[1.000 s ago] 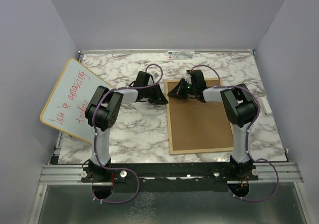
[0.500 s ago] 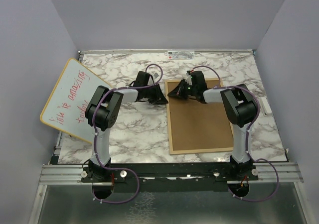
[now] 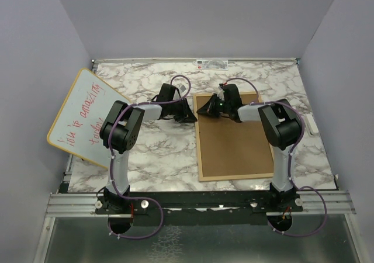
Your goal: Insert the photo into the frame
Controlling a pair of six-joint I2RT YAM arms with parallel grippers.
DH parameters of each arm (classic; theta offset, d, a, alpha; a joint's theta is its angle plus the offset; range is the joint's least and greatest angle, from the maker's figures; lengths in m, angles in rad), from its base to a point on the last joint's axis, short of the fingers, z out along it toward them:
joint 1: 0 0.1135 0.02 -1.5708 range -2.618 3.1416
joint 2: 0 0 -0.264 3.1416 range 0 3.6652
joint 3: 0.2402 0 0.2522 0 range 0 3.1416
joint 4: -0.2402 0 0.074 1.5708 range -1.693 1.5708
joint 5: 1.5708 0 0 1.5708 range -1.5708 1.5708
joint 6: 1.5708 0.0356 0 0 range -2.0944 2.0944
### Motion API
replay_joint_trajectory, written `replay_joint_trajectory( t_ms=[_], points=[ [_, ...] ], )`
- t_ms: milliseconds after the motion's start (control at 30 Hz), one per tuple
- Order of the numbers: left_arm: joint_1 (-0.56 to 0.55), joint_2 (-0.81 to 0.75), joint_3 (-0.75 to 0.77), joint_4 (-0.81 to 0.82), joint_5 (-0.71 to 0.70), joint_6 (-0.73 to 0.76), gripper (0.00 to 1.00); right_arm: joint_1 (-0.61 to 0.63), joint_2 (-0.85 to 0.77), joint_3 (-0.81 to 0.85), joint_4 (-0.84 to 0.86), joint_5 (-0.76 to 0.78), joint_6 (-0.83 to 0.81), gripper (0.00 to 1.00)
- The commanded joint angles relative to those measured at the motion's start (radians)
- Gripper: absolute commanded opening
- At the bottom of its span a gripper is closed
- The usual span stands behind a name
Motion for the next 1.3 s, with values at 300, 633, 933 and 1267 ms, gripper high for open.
replay_joint_trajectory(
  t_ms=[300,633,933,1267],
  points=[
    [0.022,0.156,-0.082,-0.307,-0.316,0.114,0.13,0.003,-0.037,-0.011,-0.273,0.292,-0.092,0.0],
    [0.038,0.113,-0.002,-0.313,-0.279,0.136,0.2,-0.093,-0.209,0.098,-0.505,0.438,-0.089,0.0],
    [0.048,0.139,0.363,-0.377,-0.269,0.229,0.5,-0.23,-0.353,0.072,-0.697,0.52,-0.02,0.04],
    [0.044,0.44,0.968,-0.431,-0.242,0.22,0.76,-0.355,-0.582,-0.079,-0.883,0.619,0.068,0.45]
  ],
)
